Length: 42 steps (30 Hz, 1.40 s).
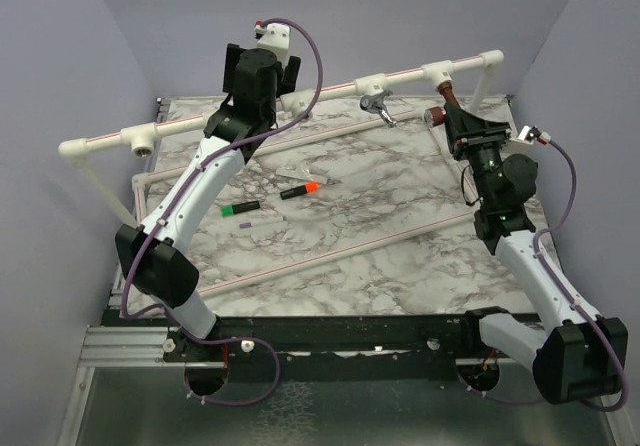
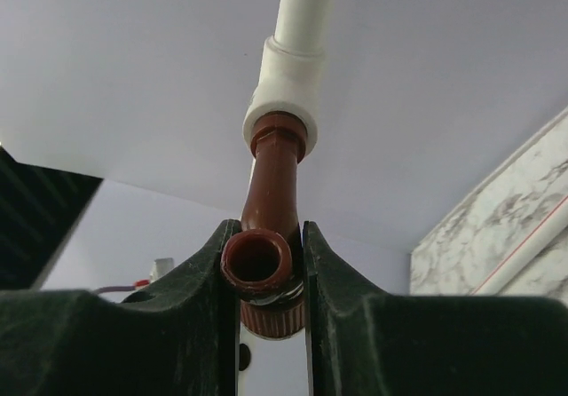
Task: Install the water faucets
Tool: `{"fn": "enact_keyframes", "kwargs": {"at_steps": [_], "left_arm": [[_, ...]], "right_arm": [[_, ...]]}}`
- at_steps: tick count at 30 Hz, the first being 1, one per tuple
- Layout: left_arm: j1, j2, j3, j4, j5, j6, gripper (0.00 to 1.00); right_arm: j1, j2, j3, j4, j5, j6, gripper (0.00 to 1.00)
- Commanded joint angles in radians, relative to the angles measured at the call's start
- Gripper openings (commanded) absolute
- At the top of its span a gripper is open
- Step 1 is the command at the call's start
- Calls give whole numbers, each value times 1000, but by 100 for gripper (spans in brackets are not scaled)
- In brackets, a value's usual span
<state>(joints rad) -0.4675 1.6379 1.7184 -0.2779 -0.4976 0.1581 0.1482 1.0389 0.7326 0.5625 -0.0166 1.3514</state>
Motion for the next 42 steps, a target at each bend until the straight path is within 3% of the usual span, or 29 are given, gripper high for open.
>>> {"fn": "enact_keyframes", "kwargs": {"at_steps": [1,7,10,16,26,32,35,42], "left_arm": [[-81,89,-56,-130,150,-88,93],[-83,91,-57,-130,144,-84,93],[-85,92,-57,-130,142,-85,93],[-89,96,-58,-129,138,-83,93],[-91,93,-58,-129,134,-82,93],[-92,97,-58,-129,134,-83,93],[-92,99,-58,-129,136,-83,93],[-98,99,-60,-129,131,-80,93]], "right_arm": [[34,43,38,183,-160,393,0],[34,30,66,211,-169,484,1],[34,-4,97,91,-158,437,2],[34,-64,96,-103,-141,306,45],[34,-156,30,-305,-176,142,70],[34,-225,65,-465,-163,-36,76],[34,-226,138,-606,-169,-190,76],[34,-247,226,-727,-158,-580,76]]}}
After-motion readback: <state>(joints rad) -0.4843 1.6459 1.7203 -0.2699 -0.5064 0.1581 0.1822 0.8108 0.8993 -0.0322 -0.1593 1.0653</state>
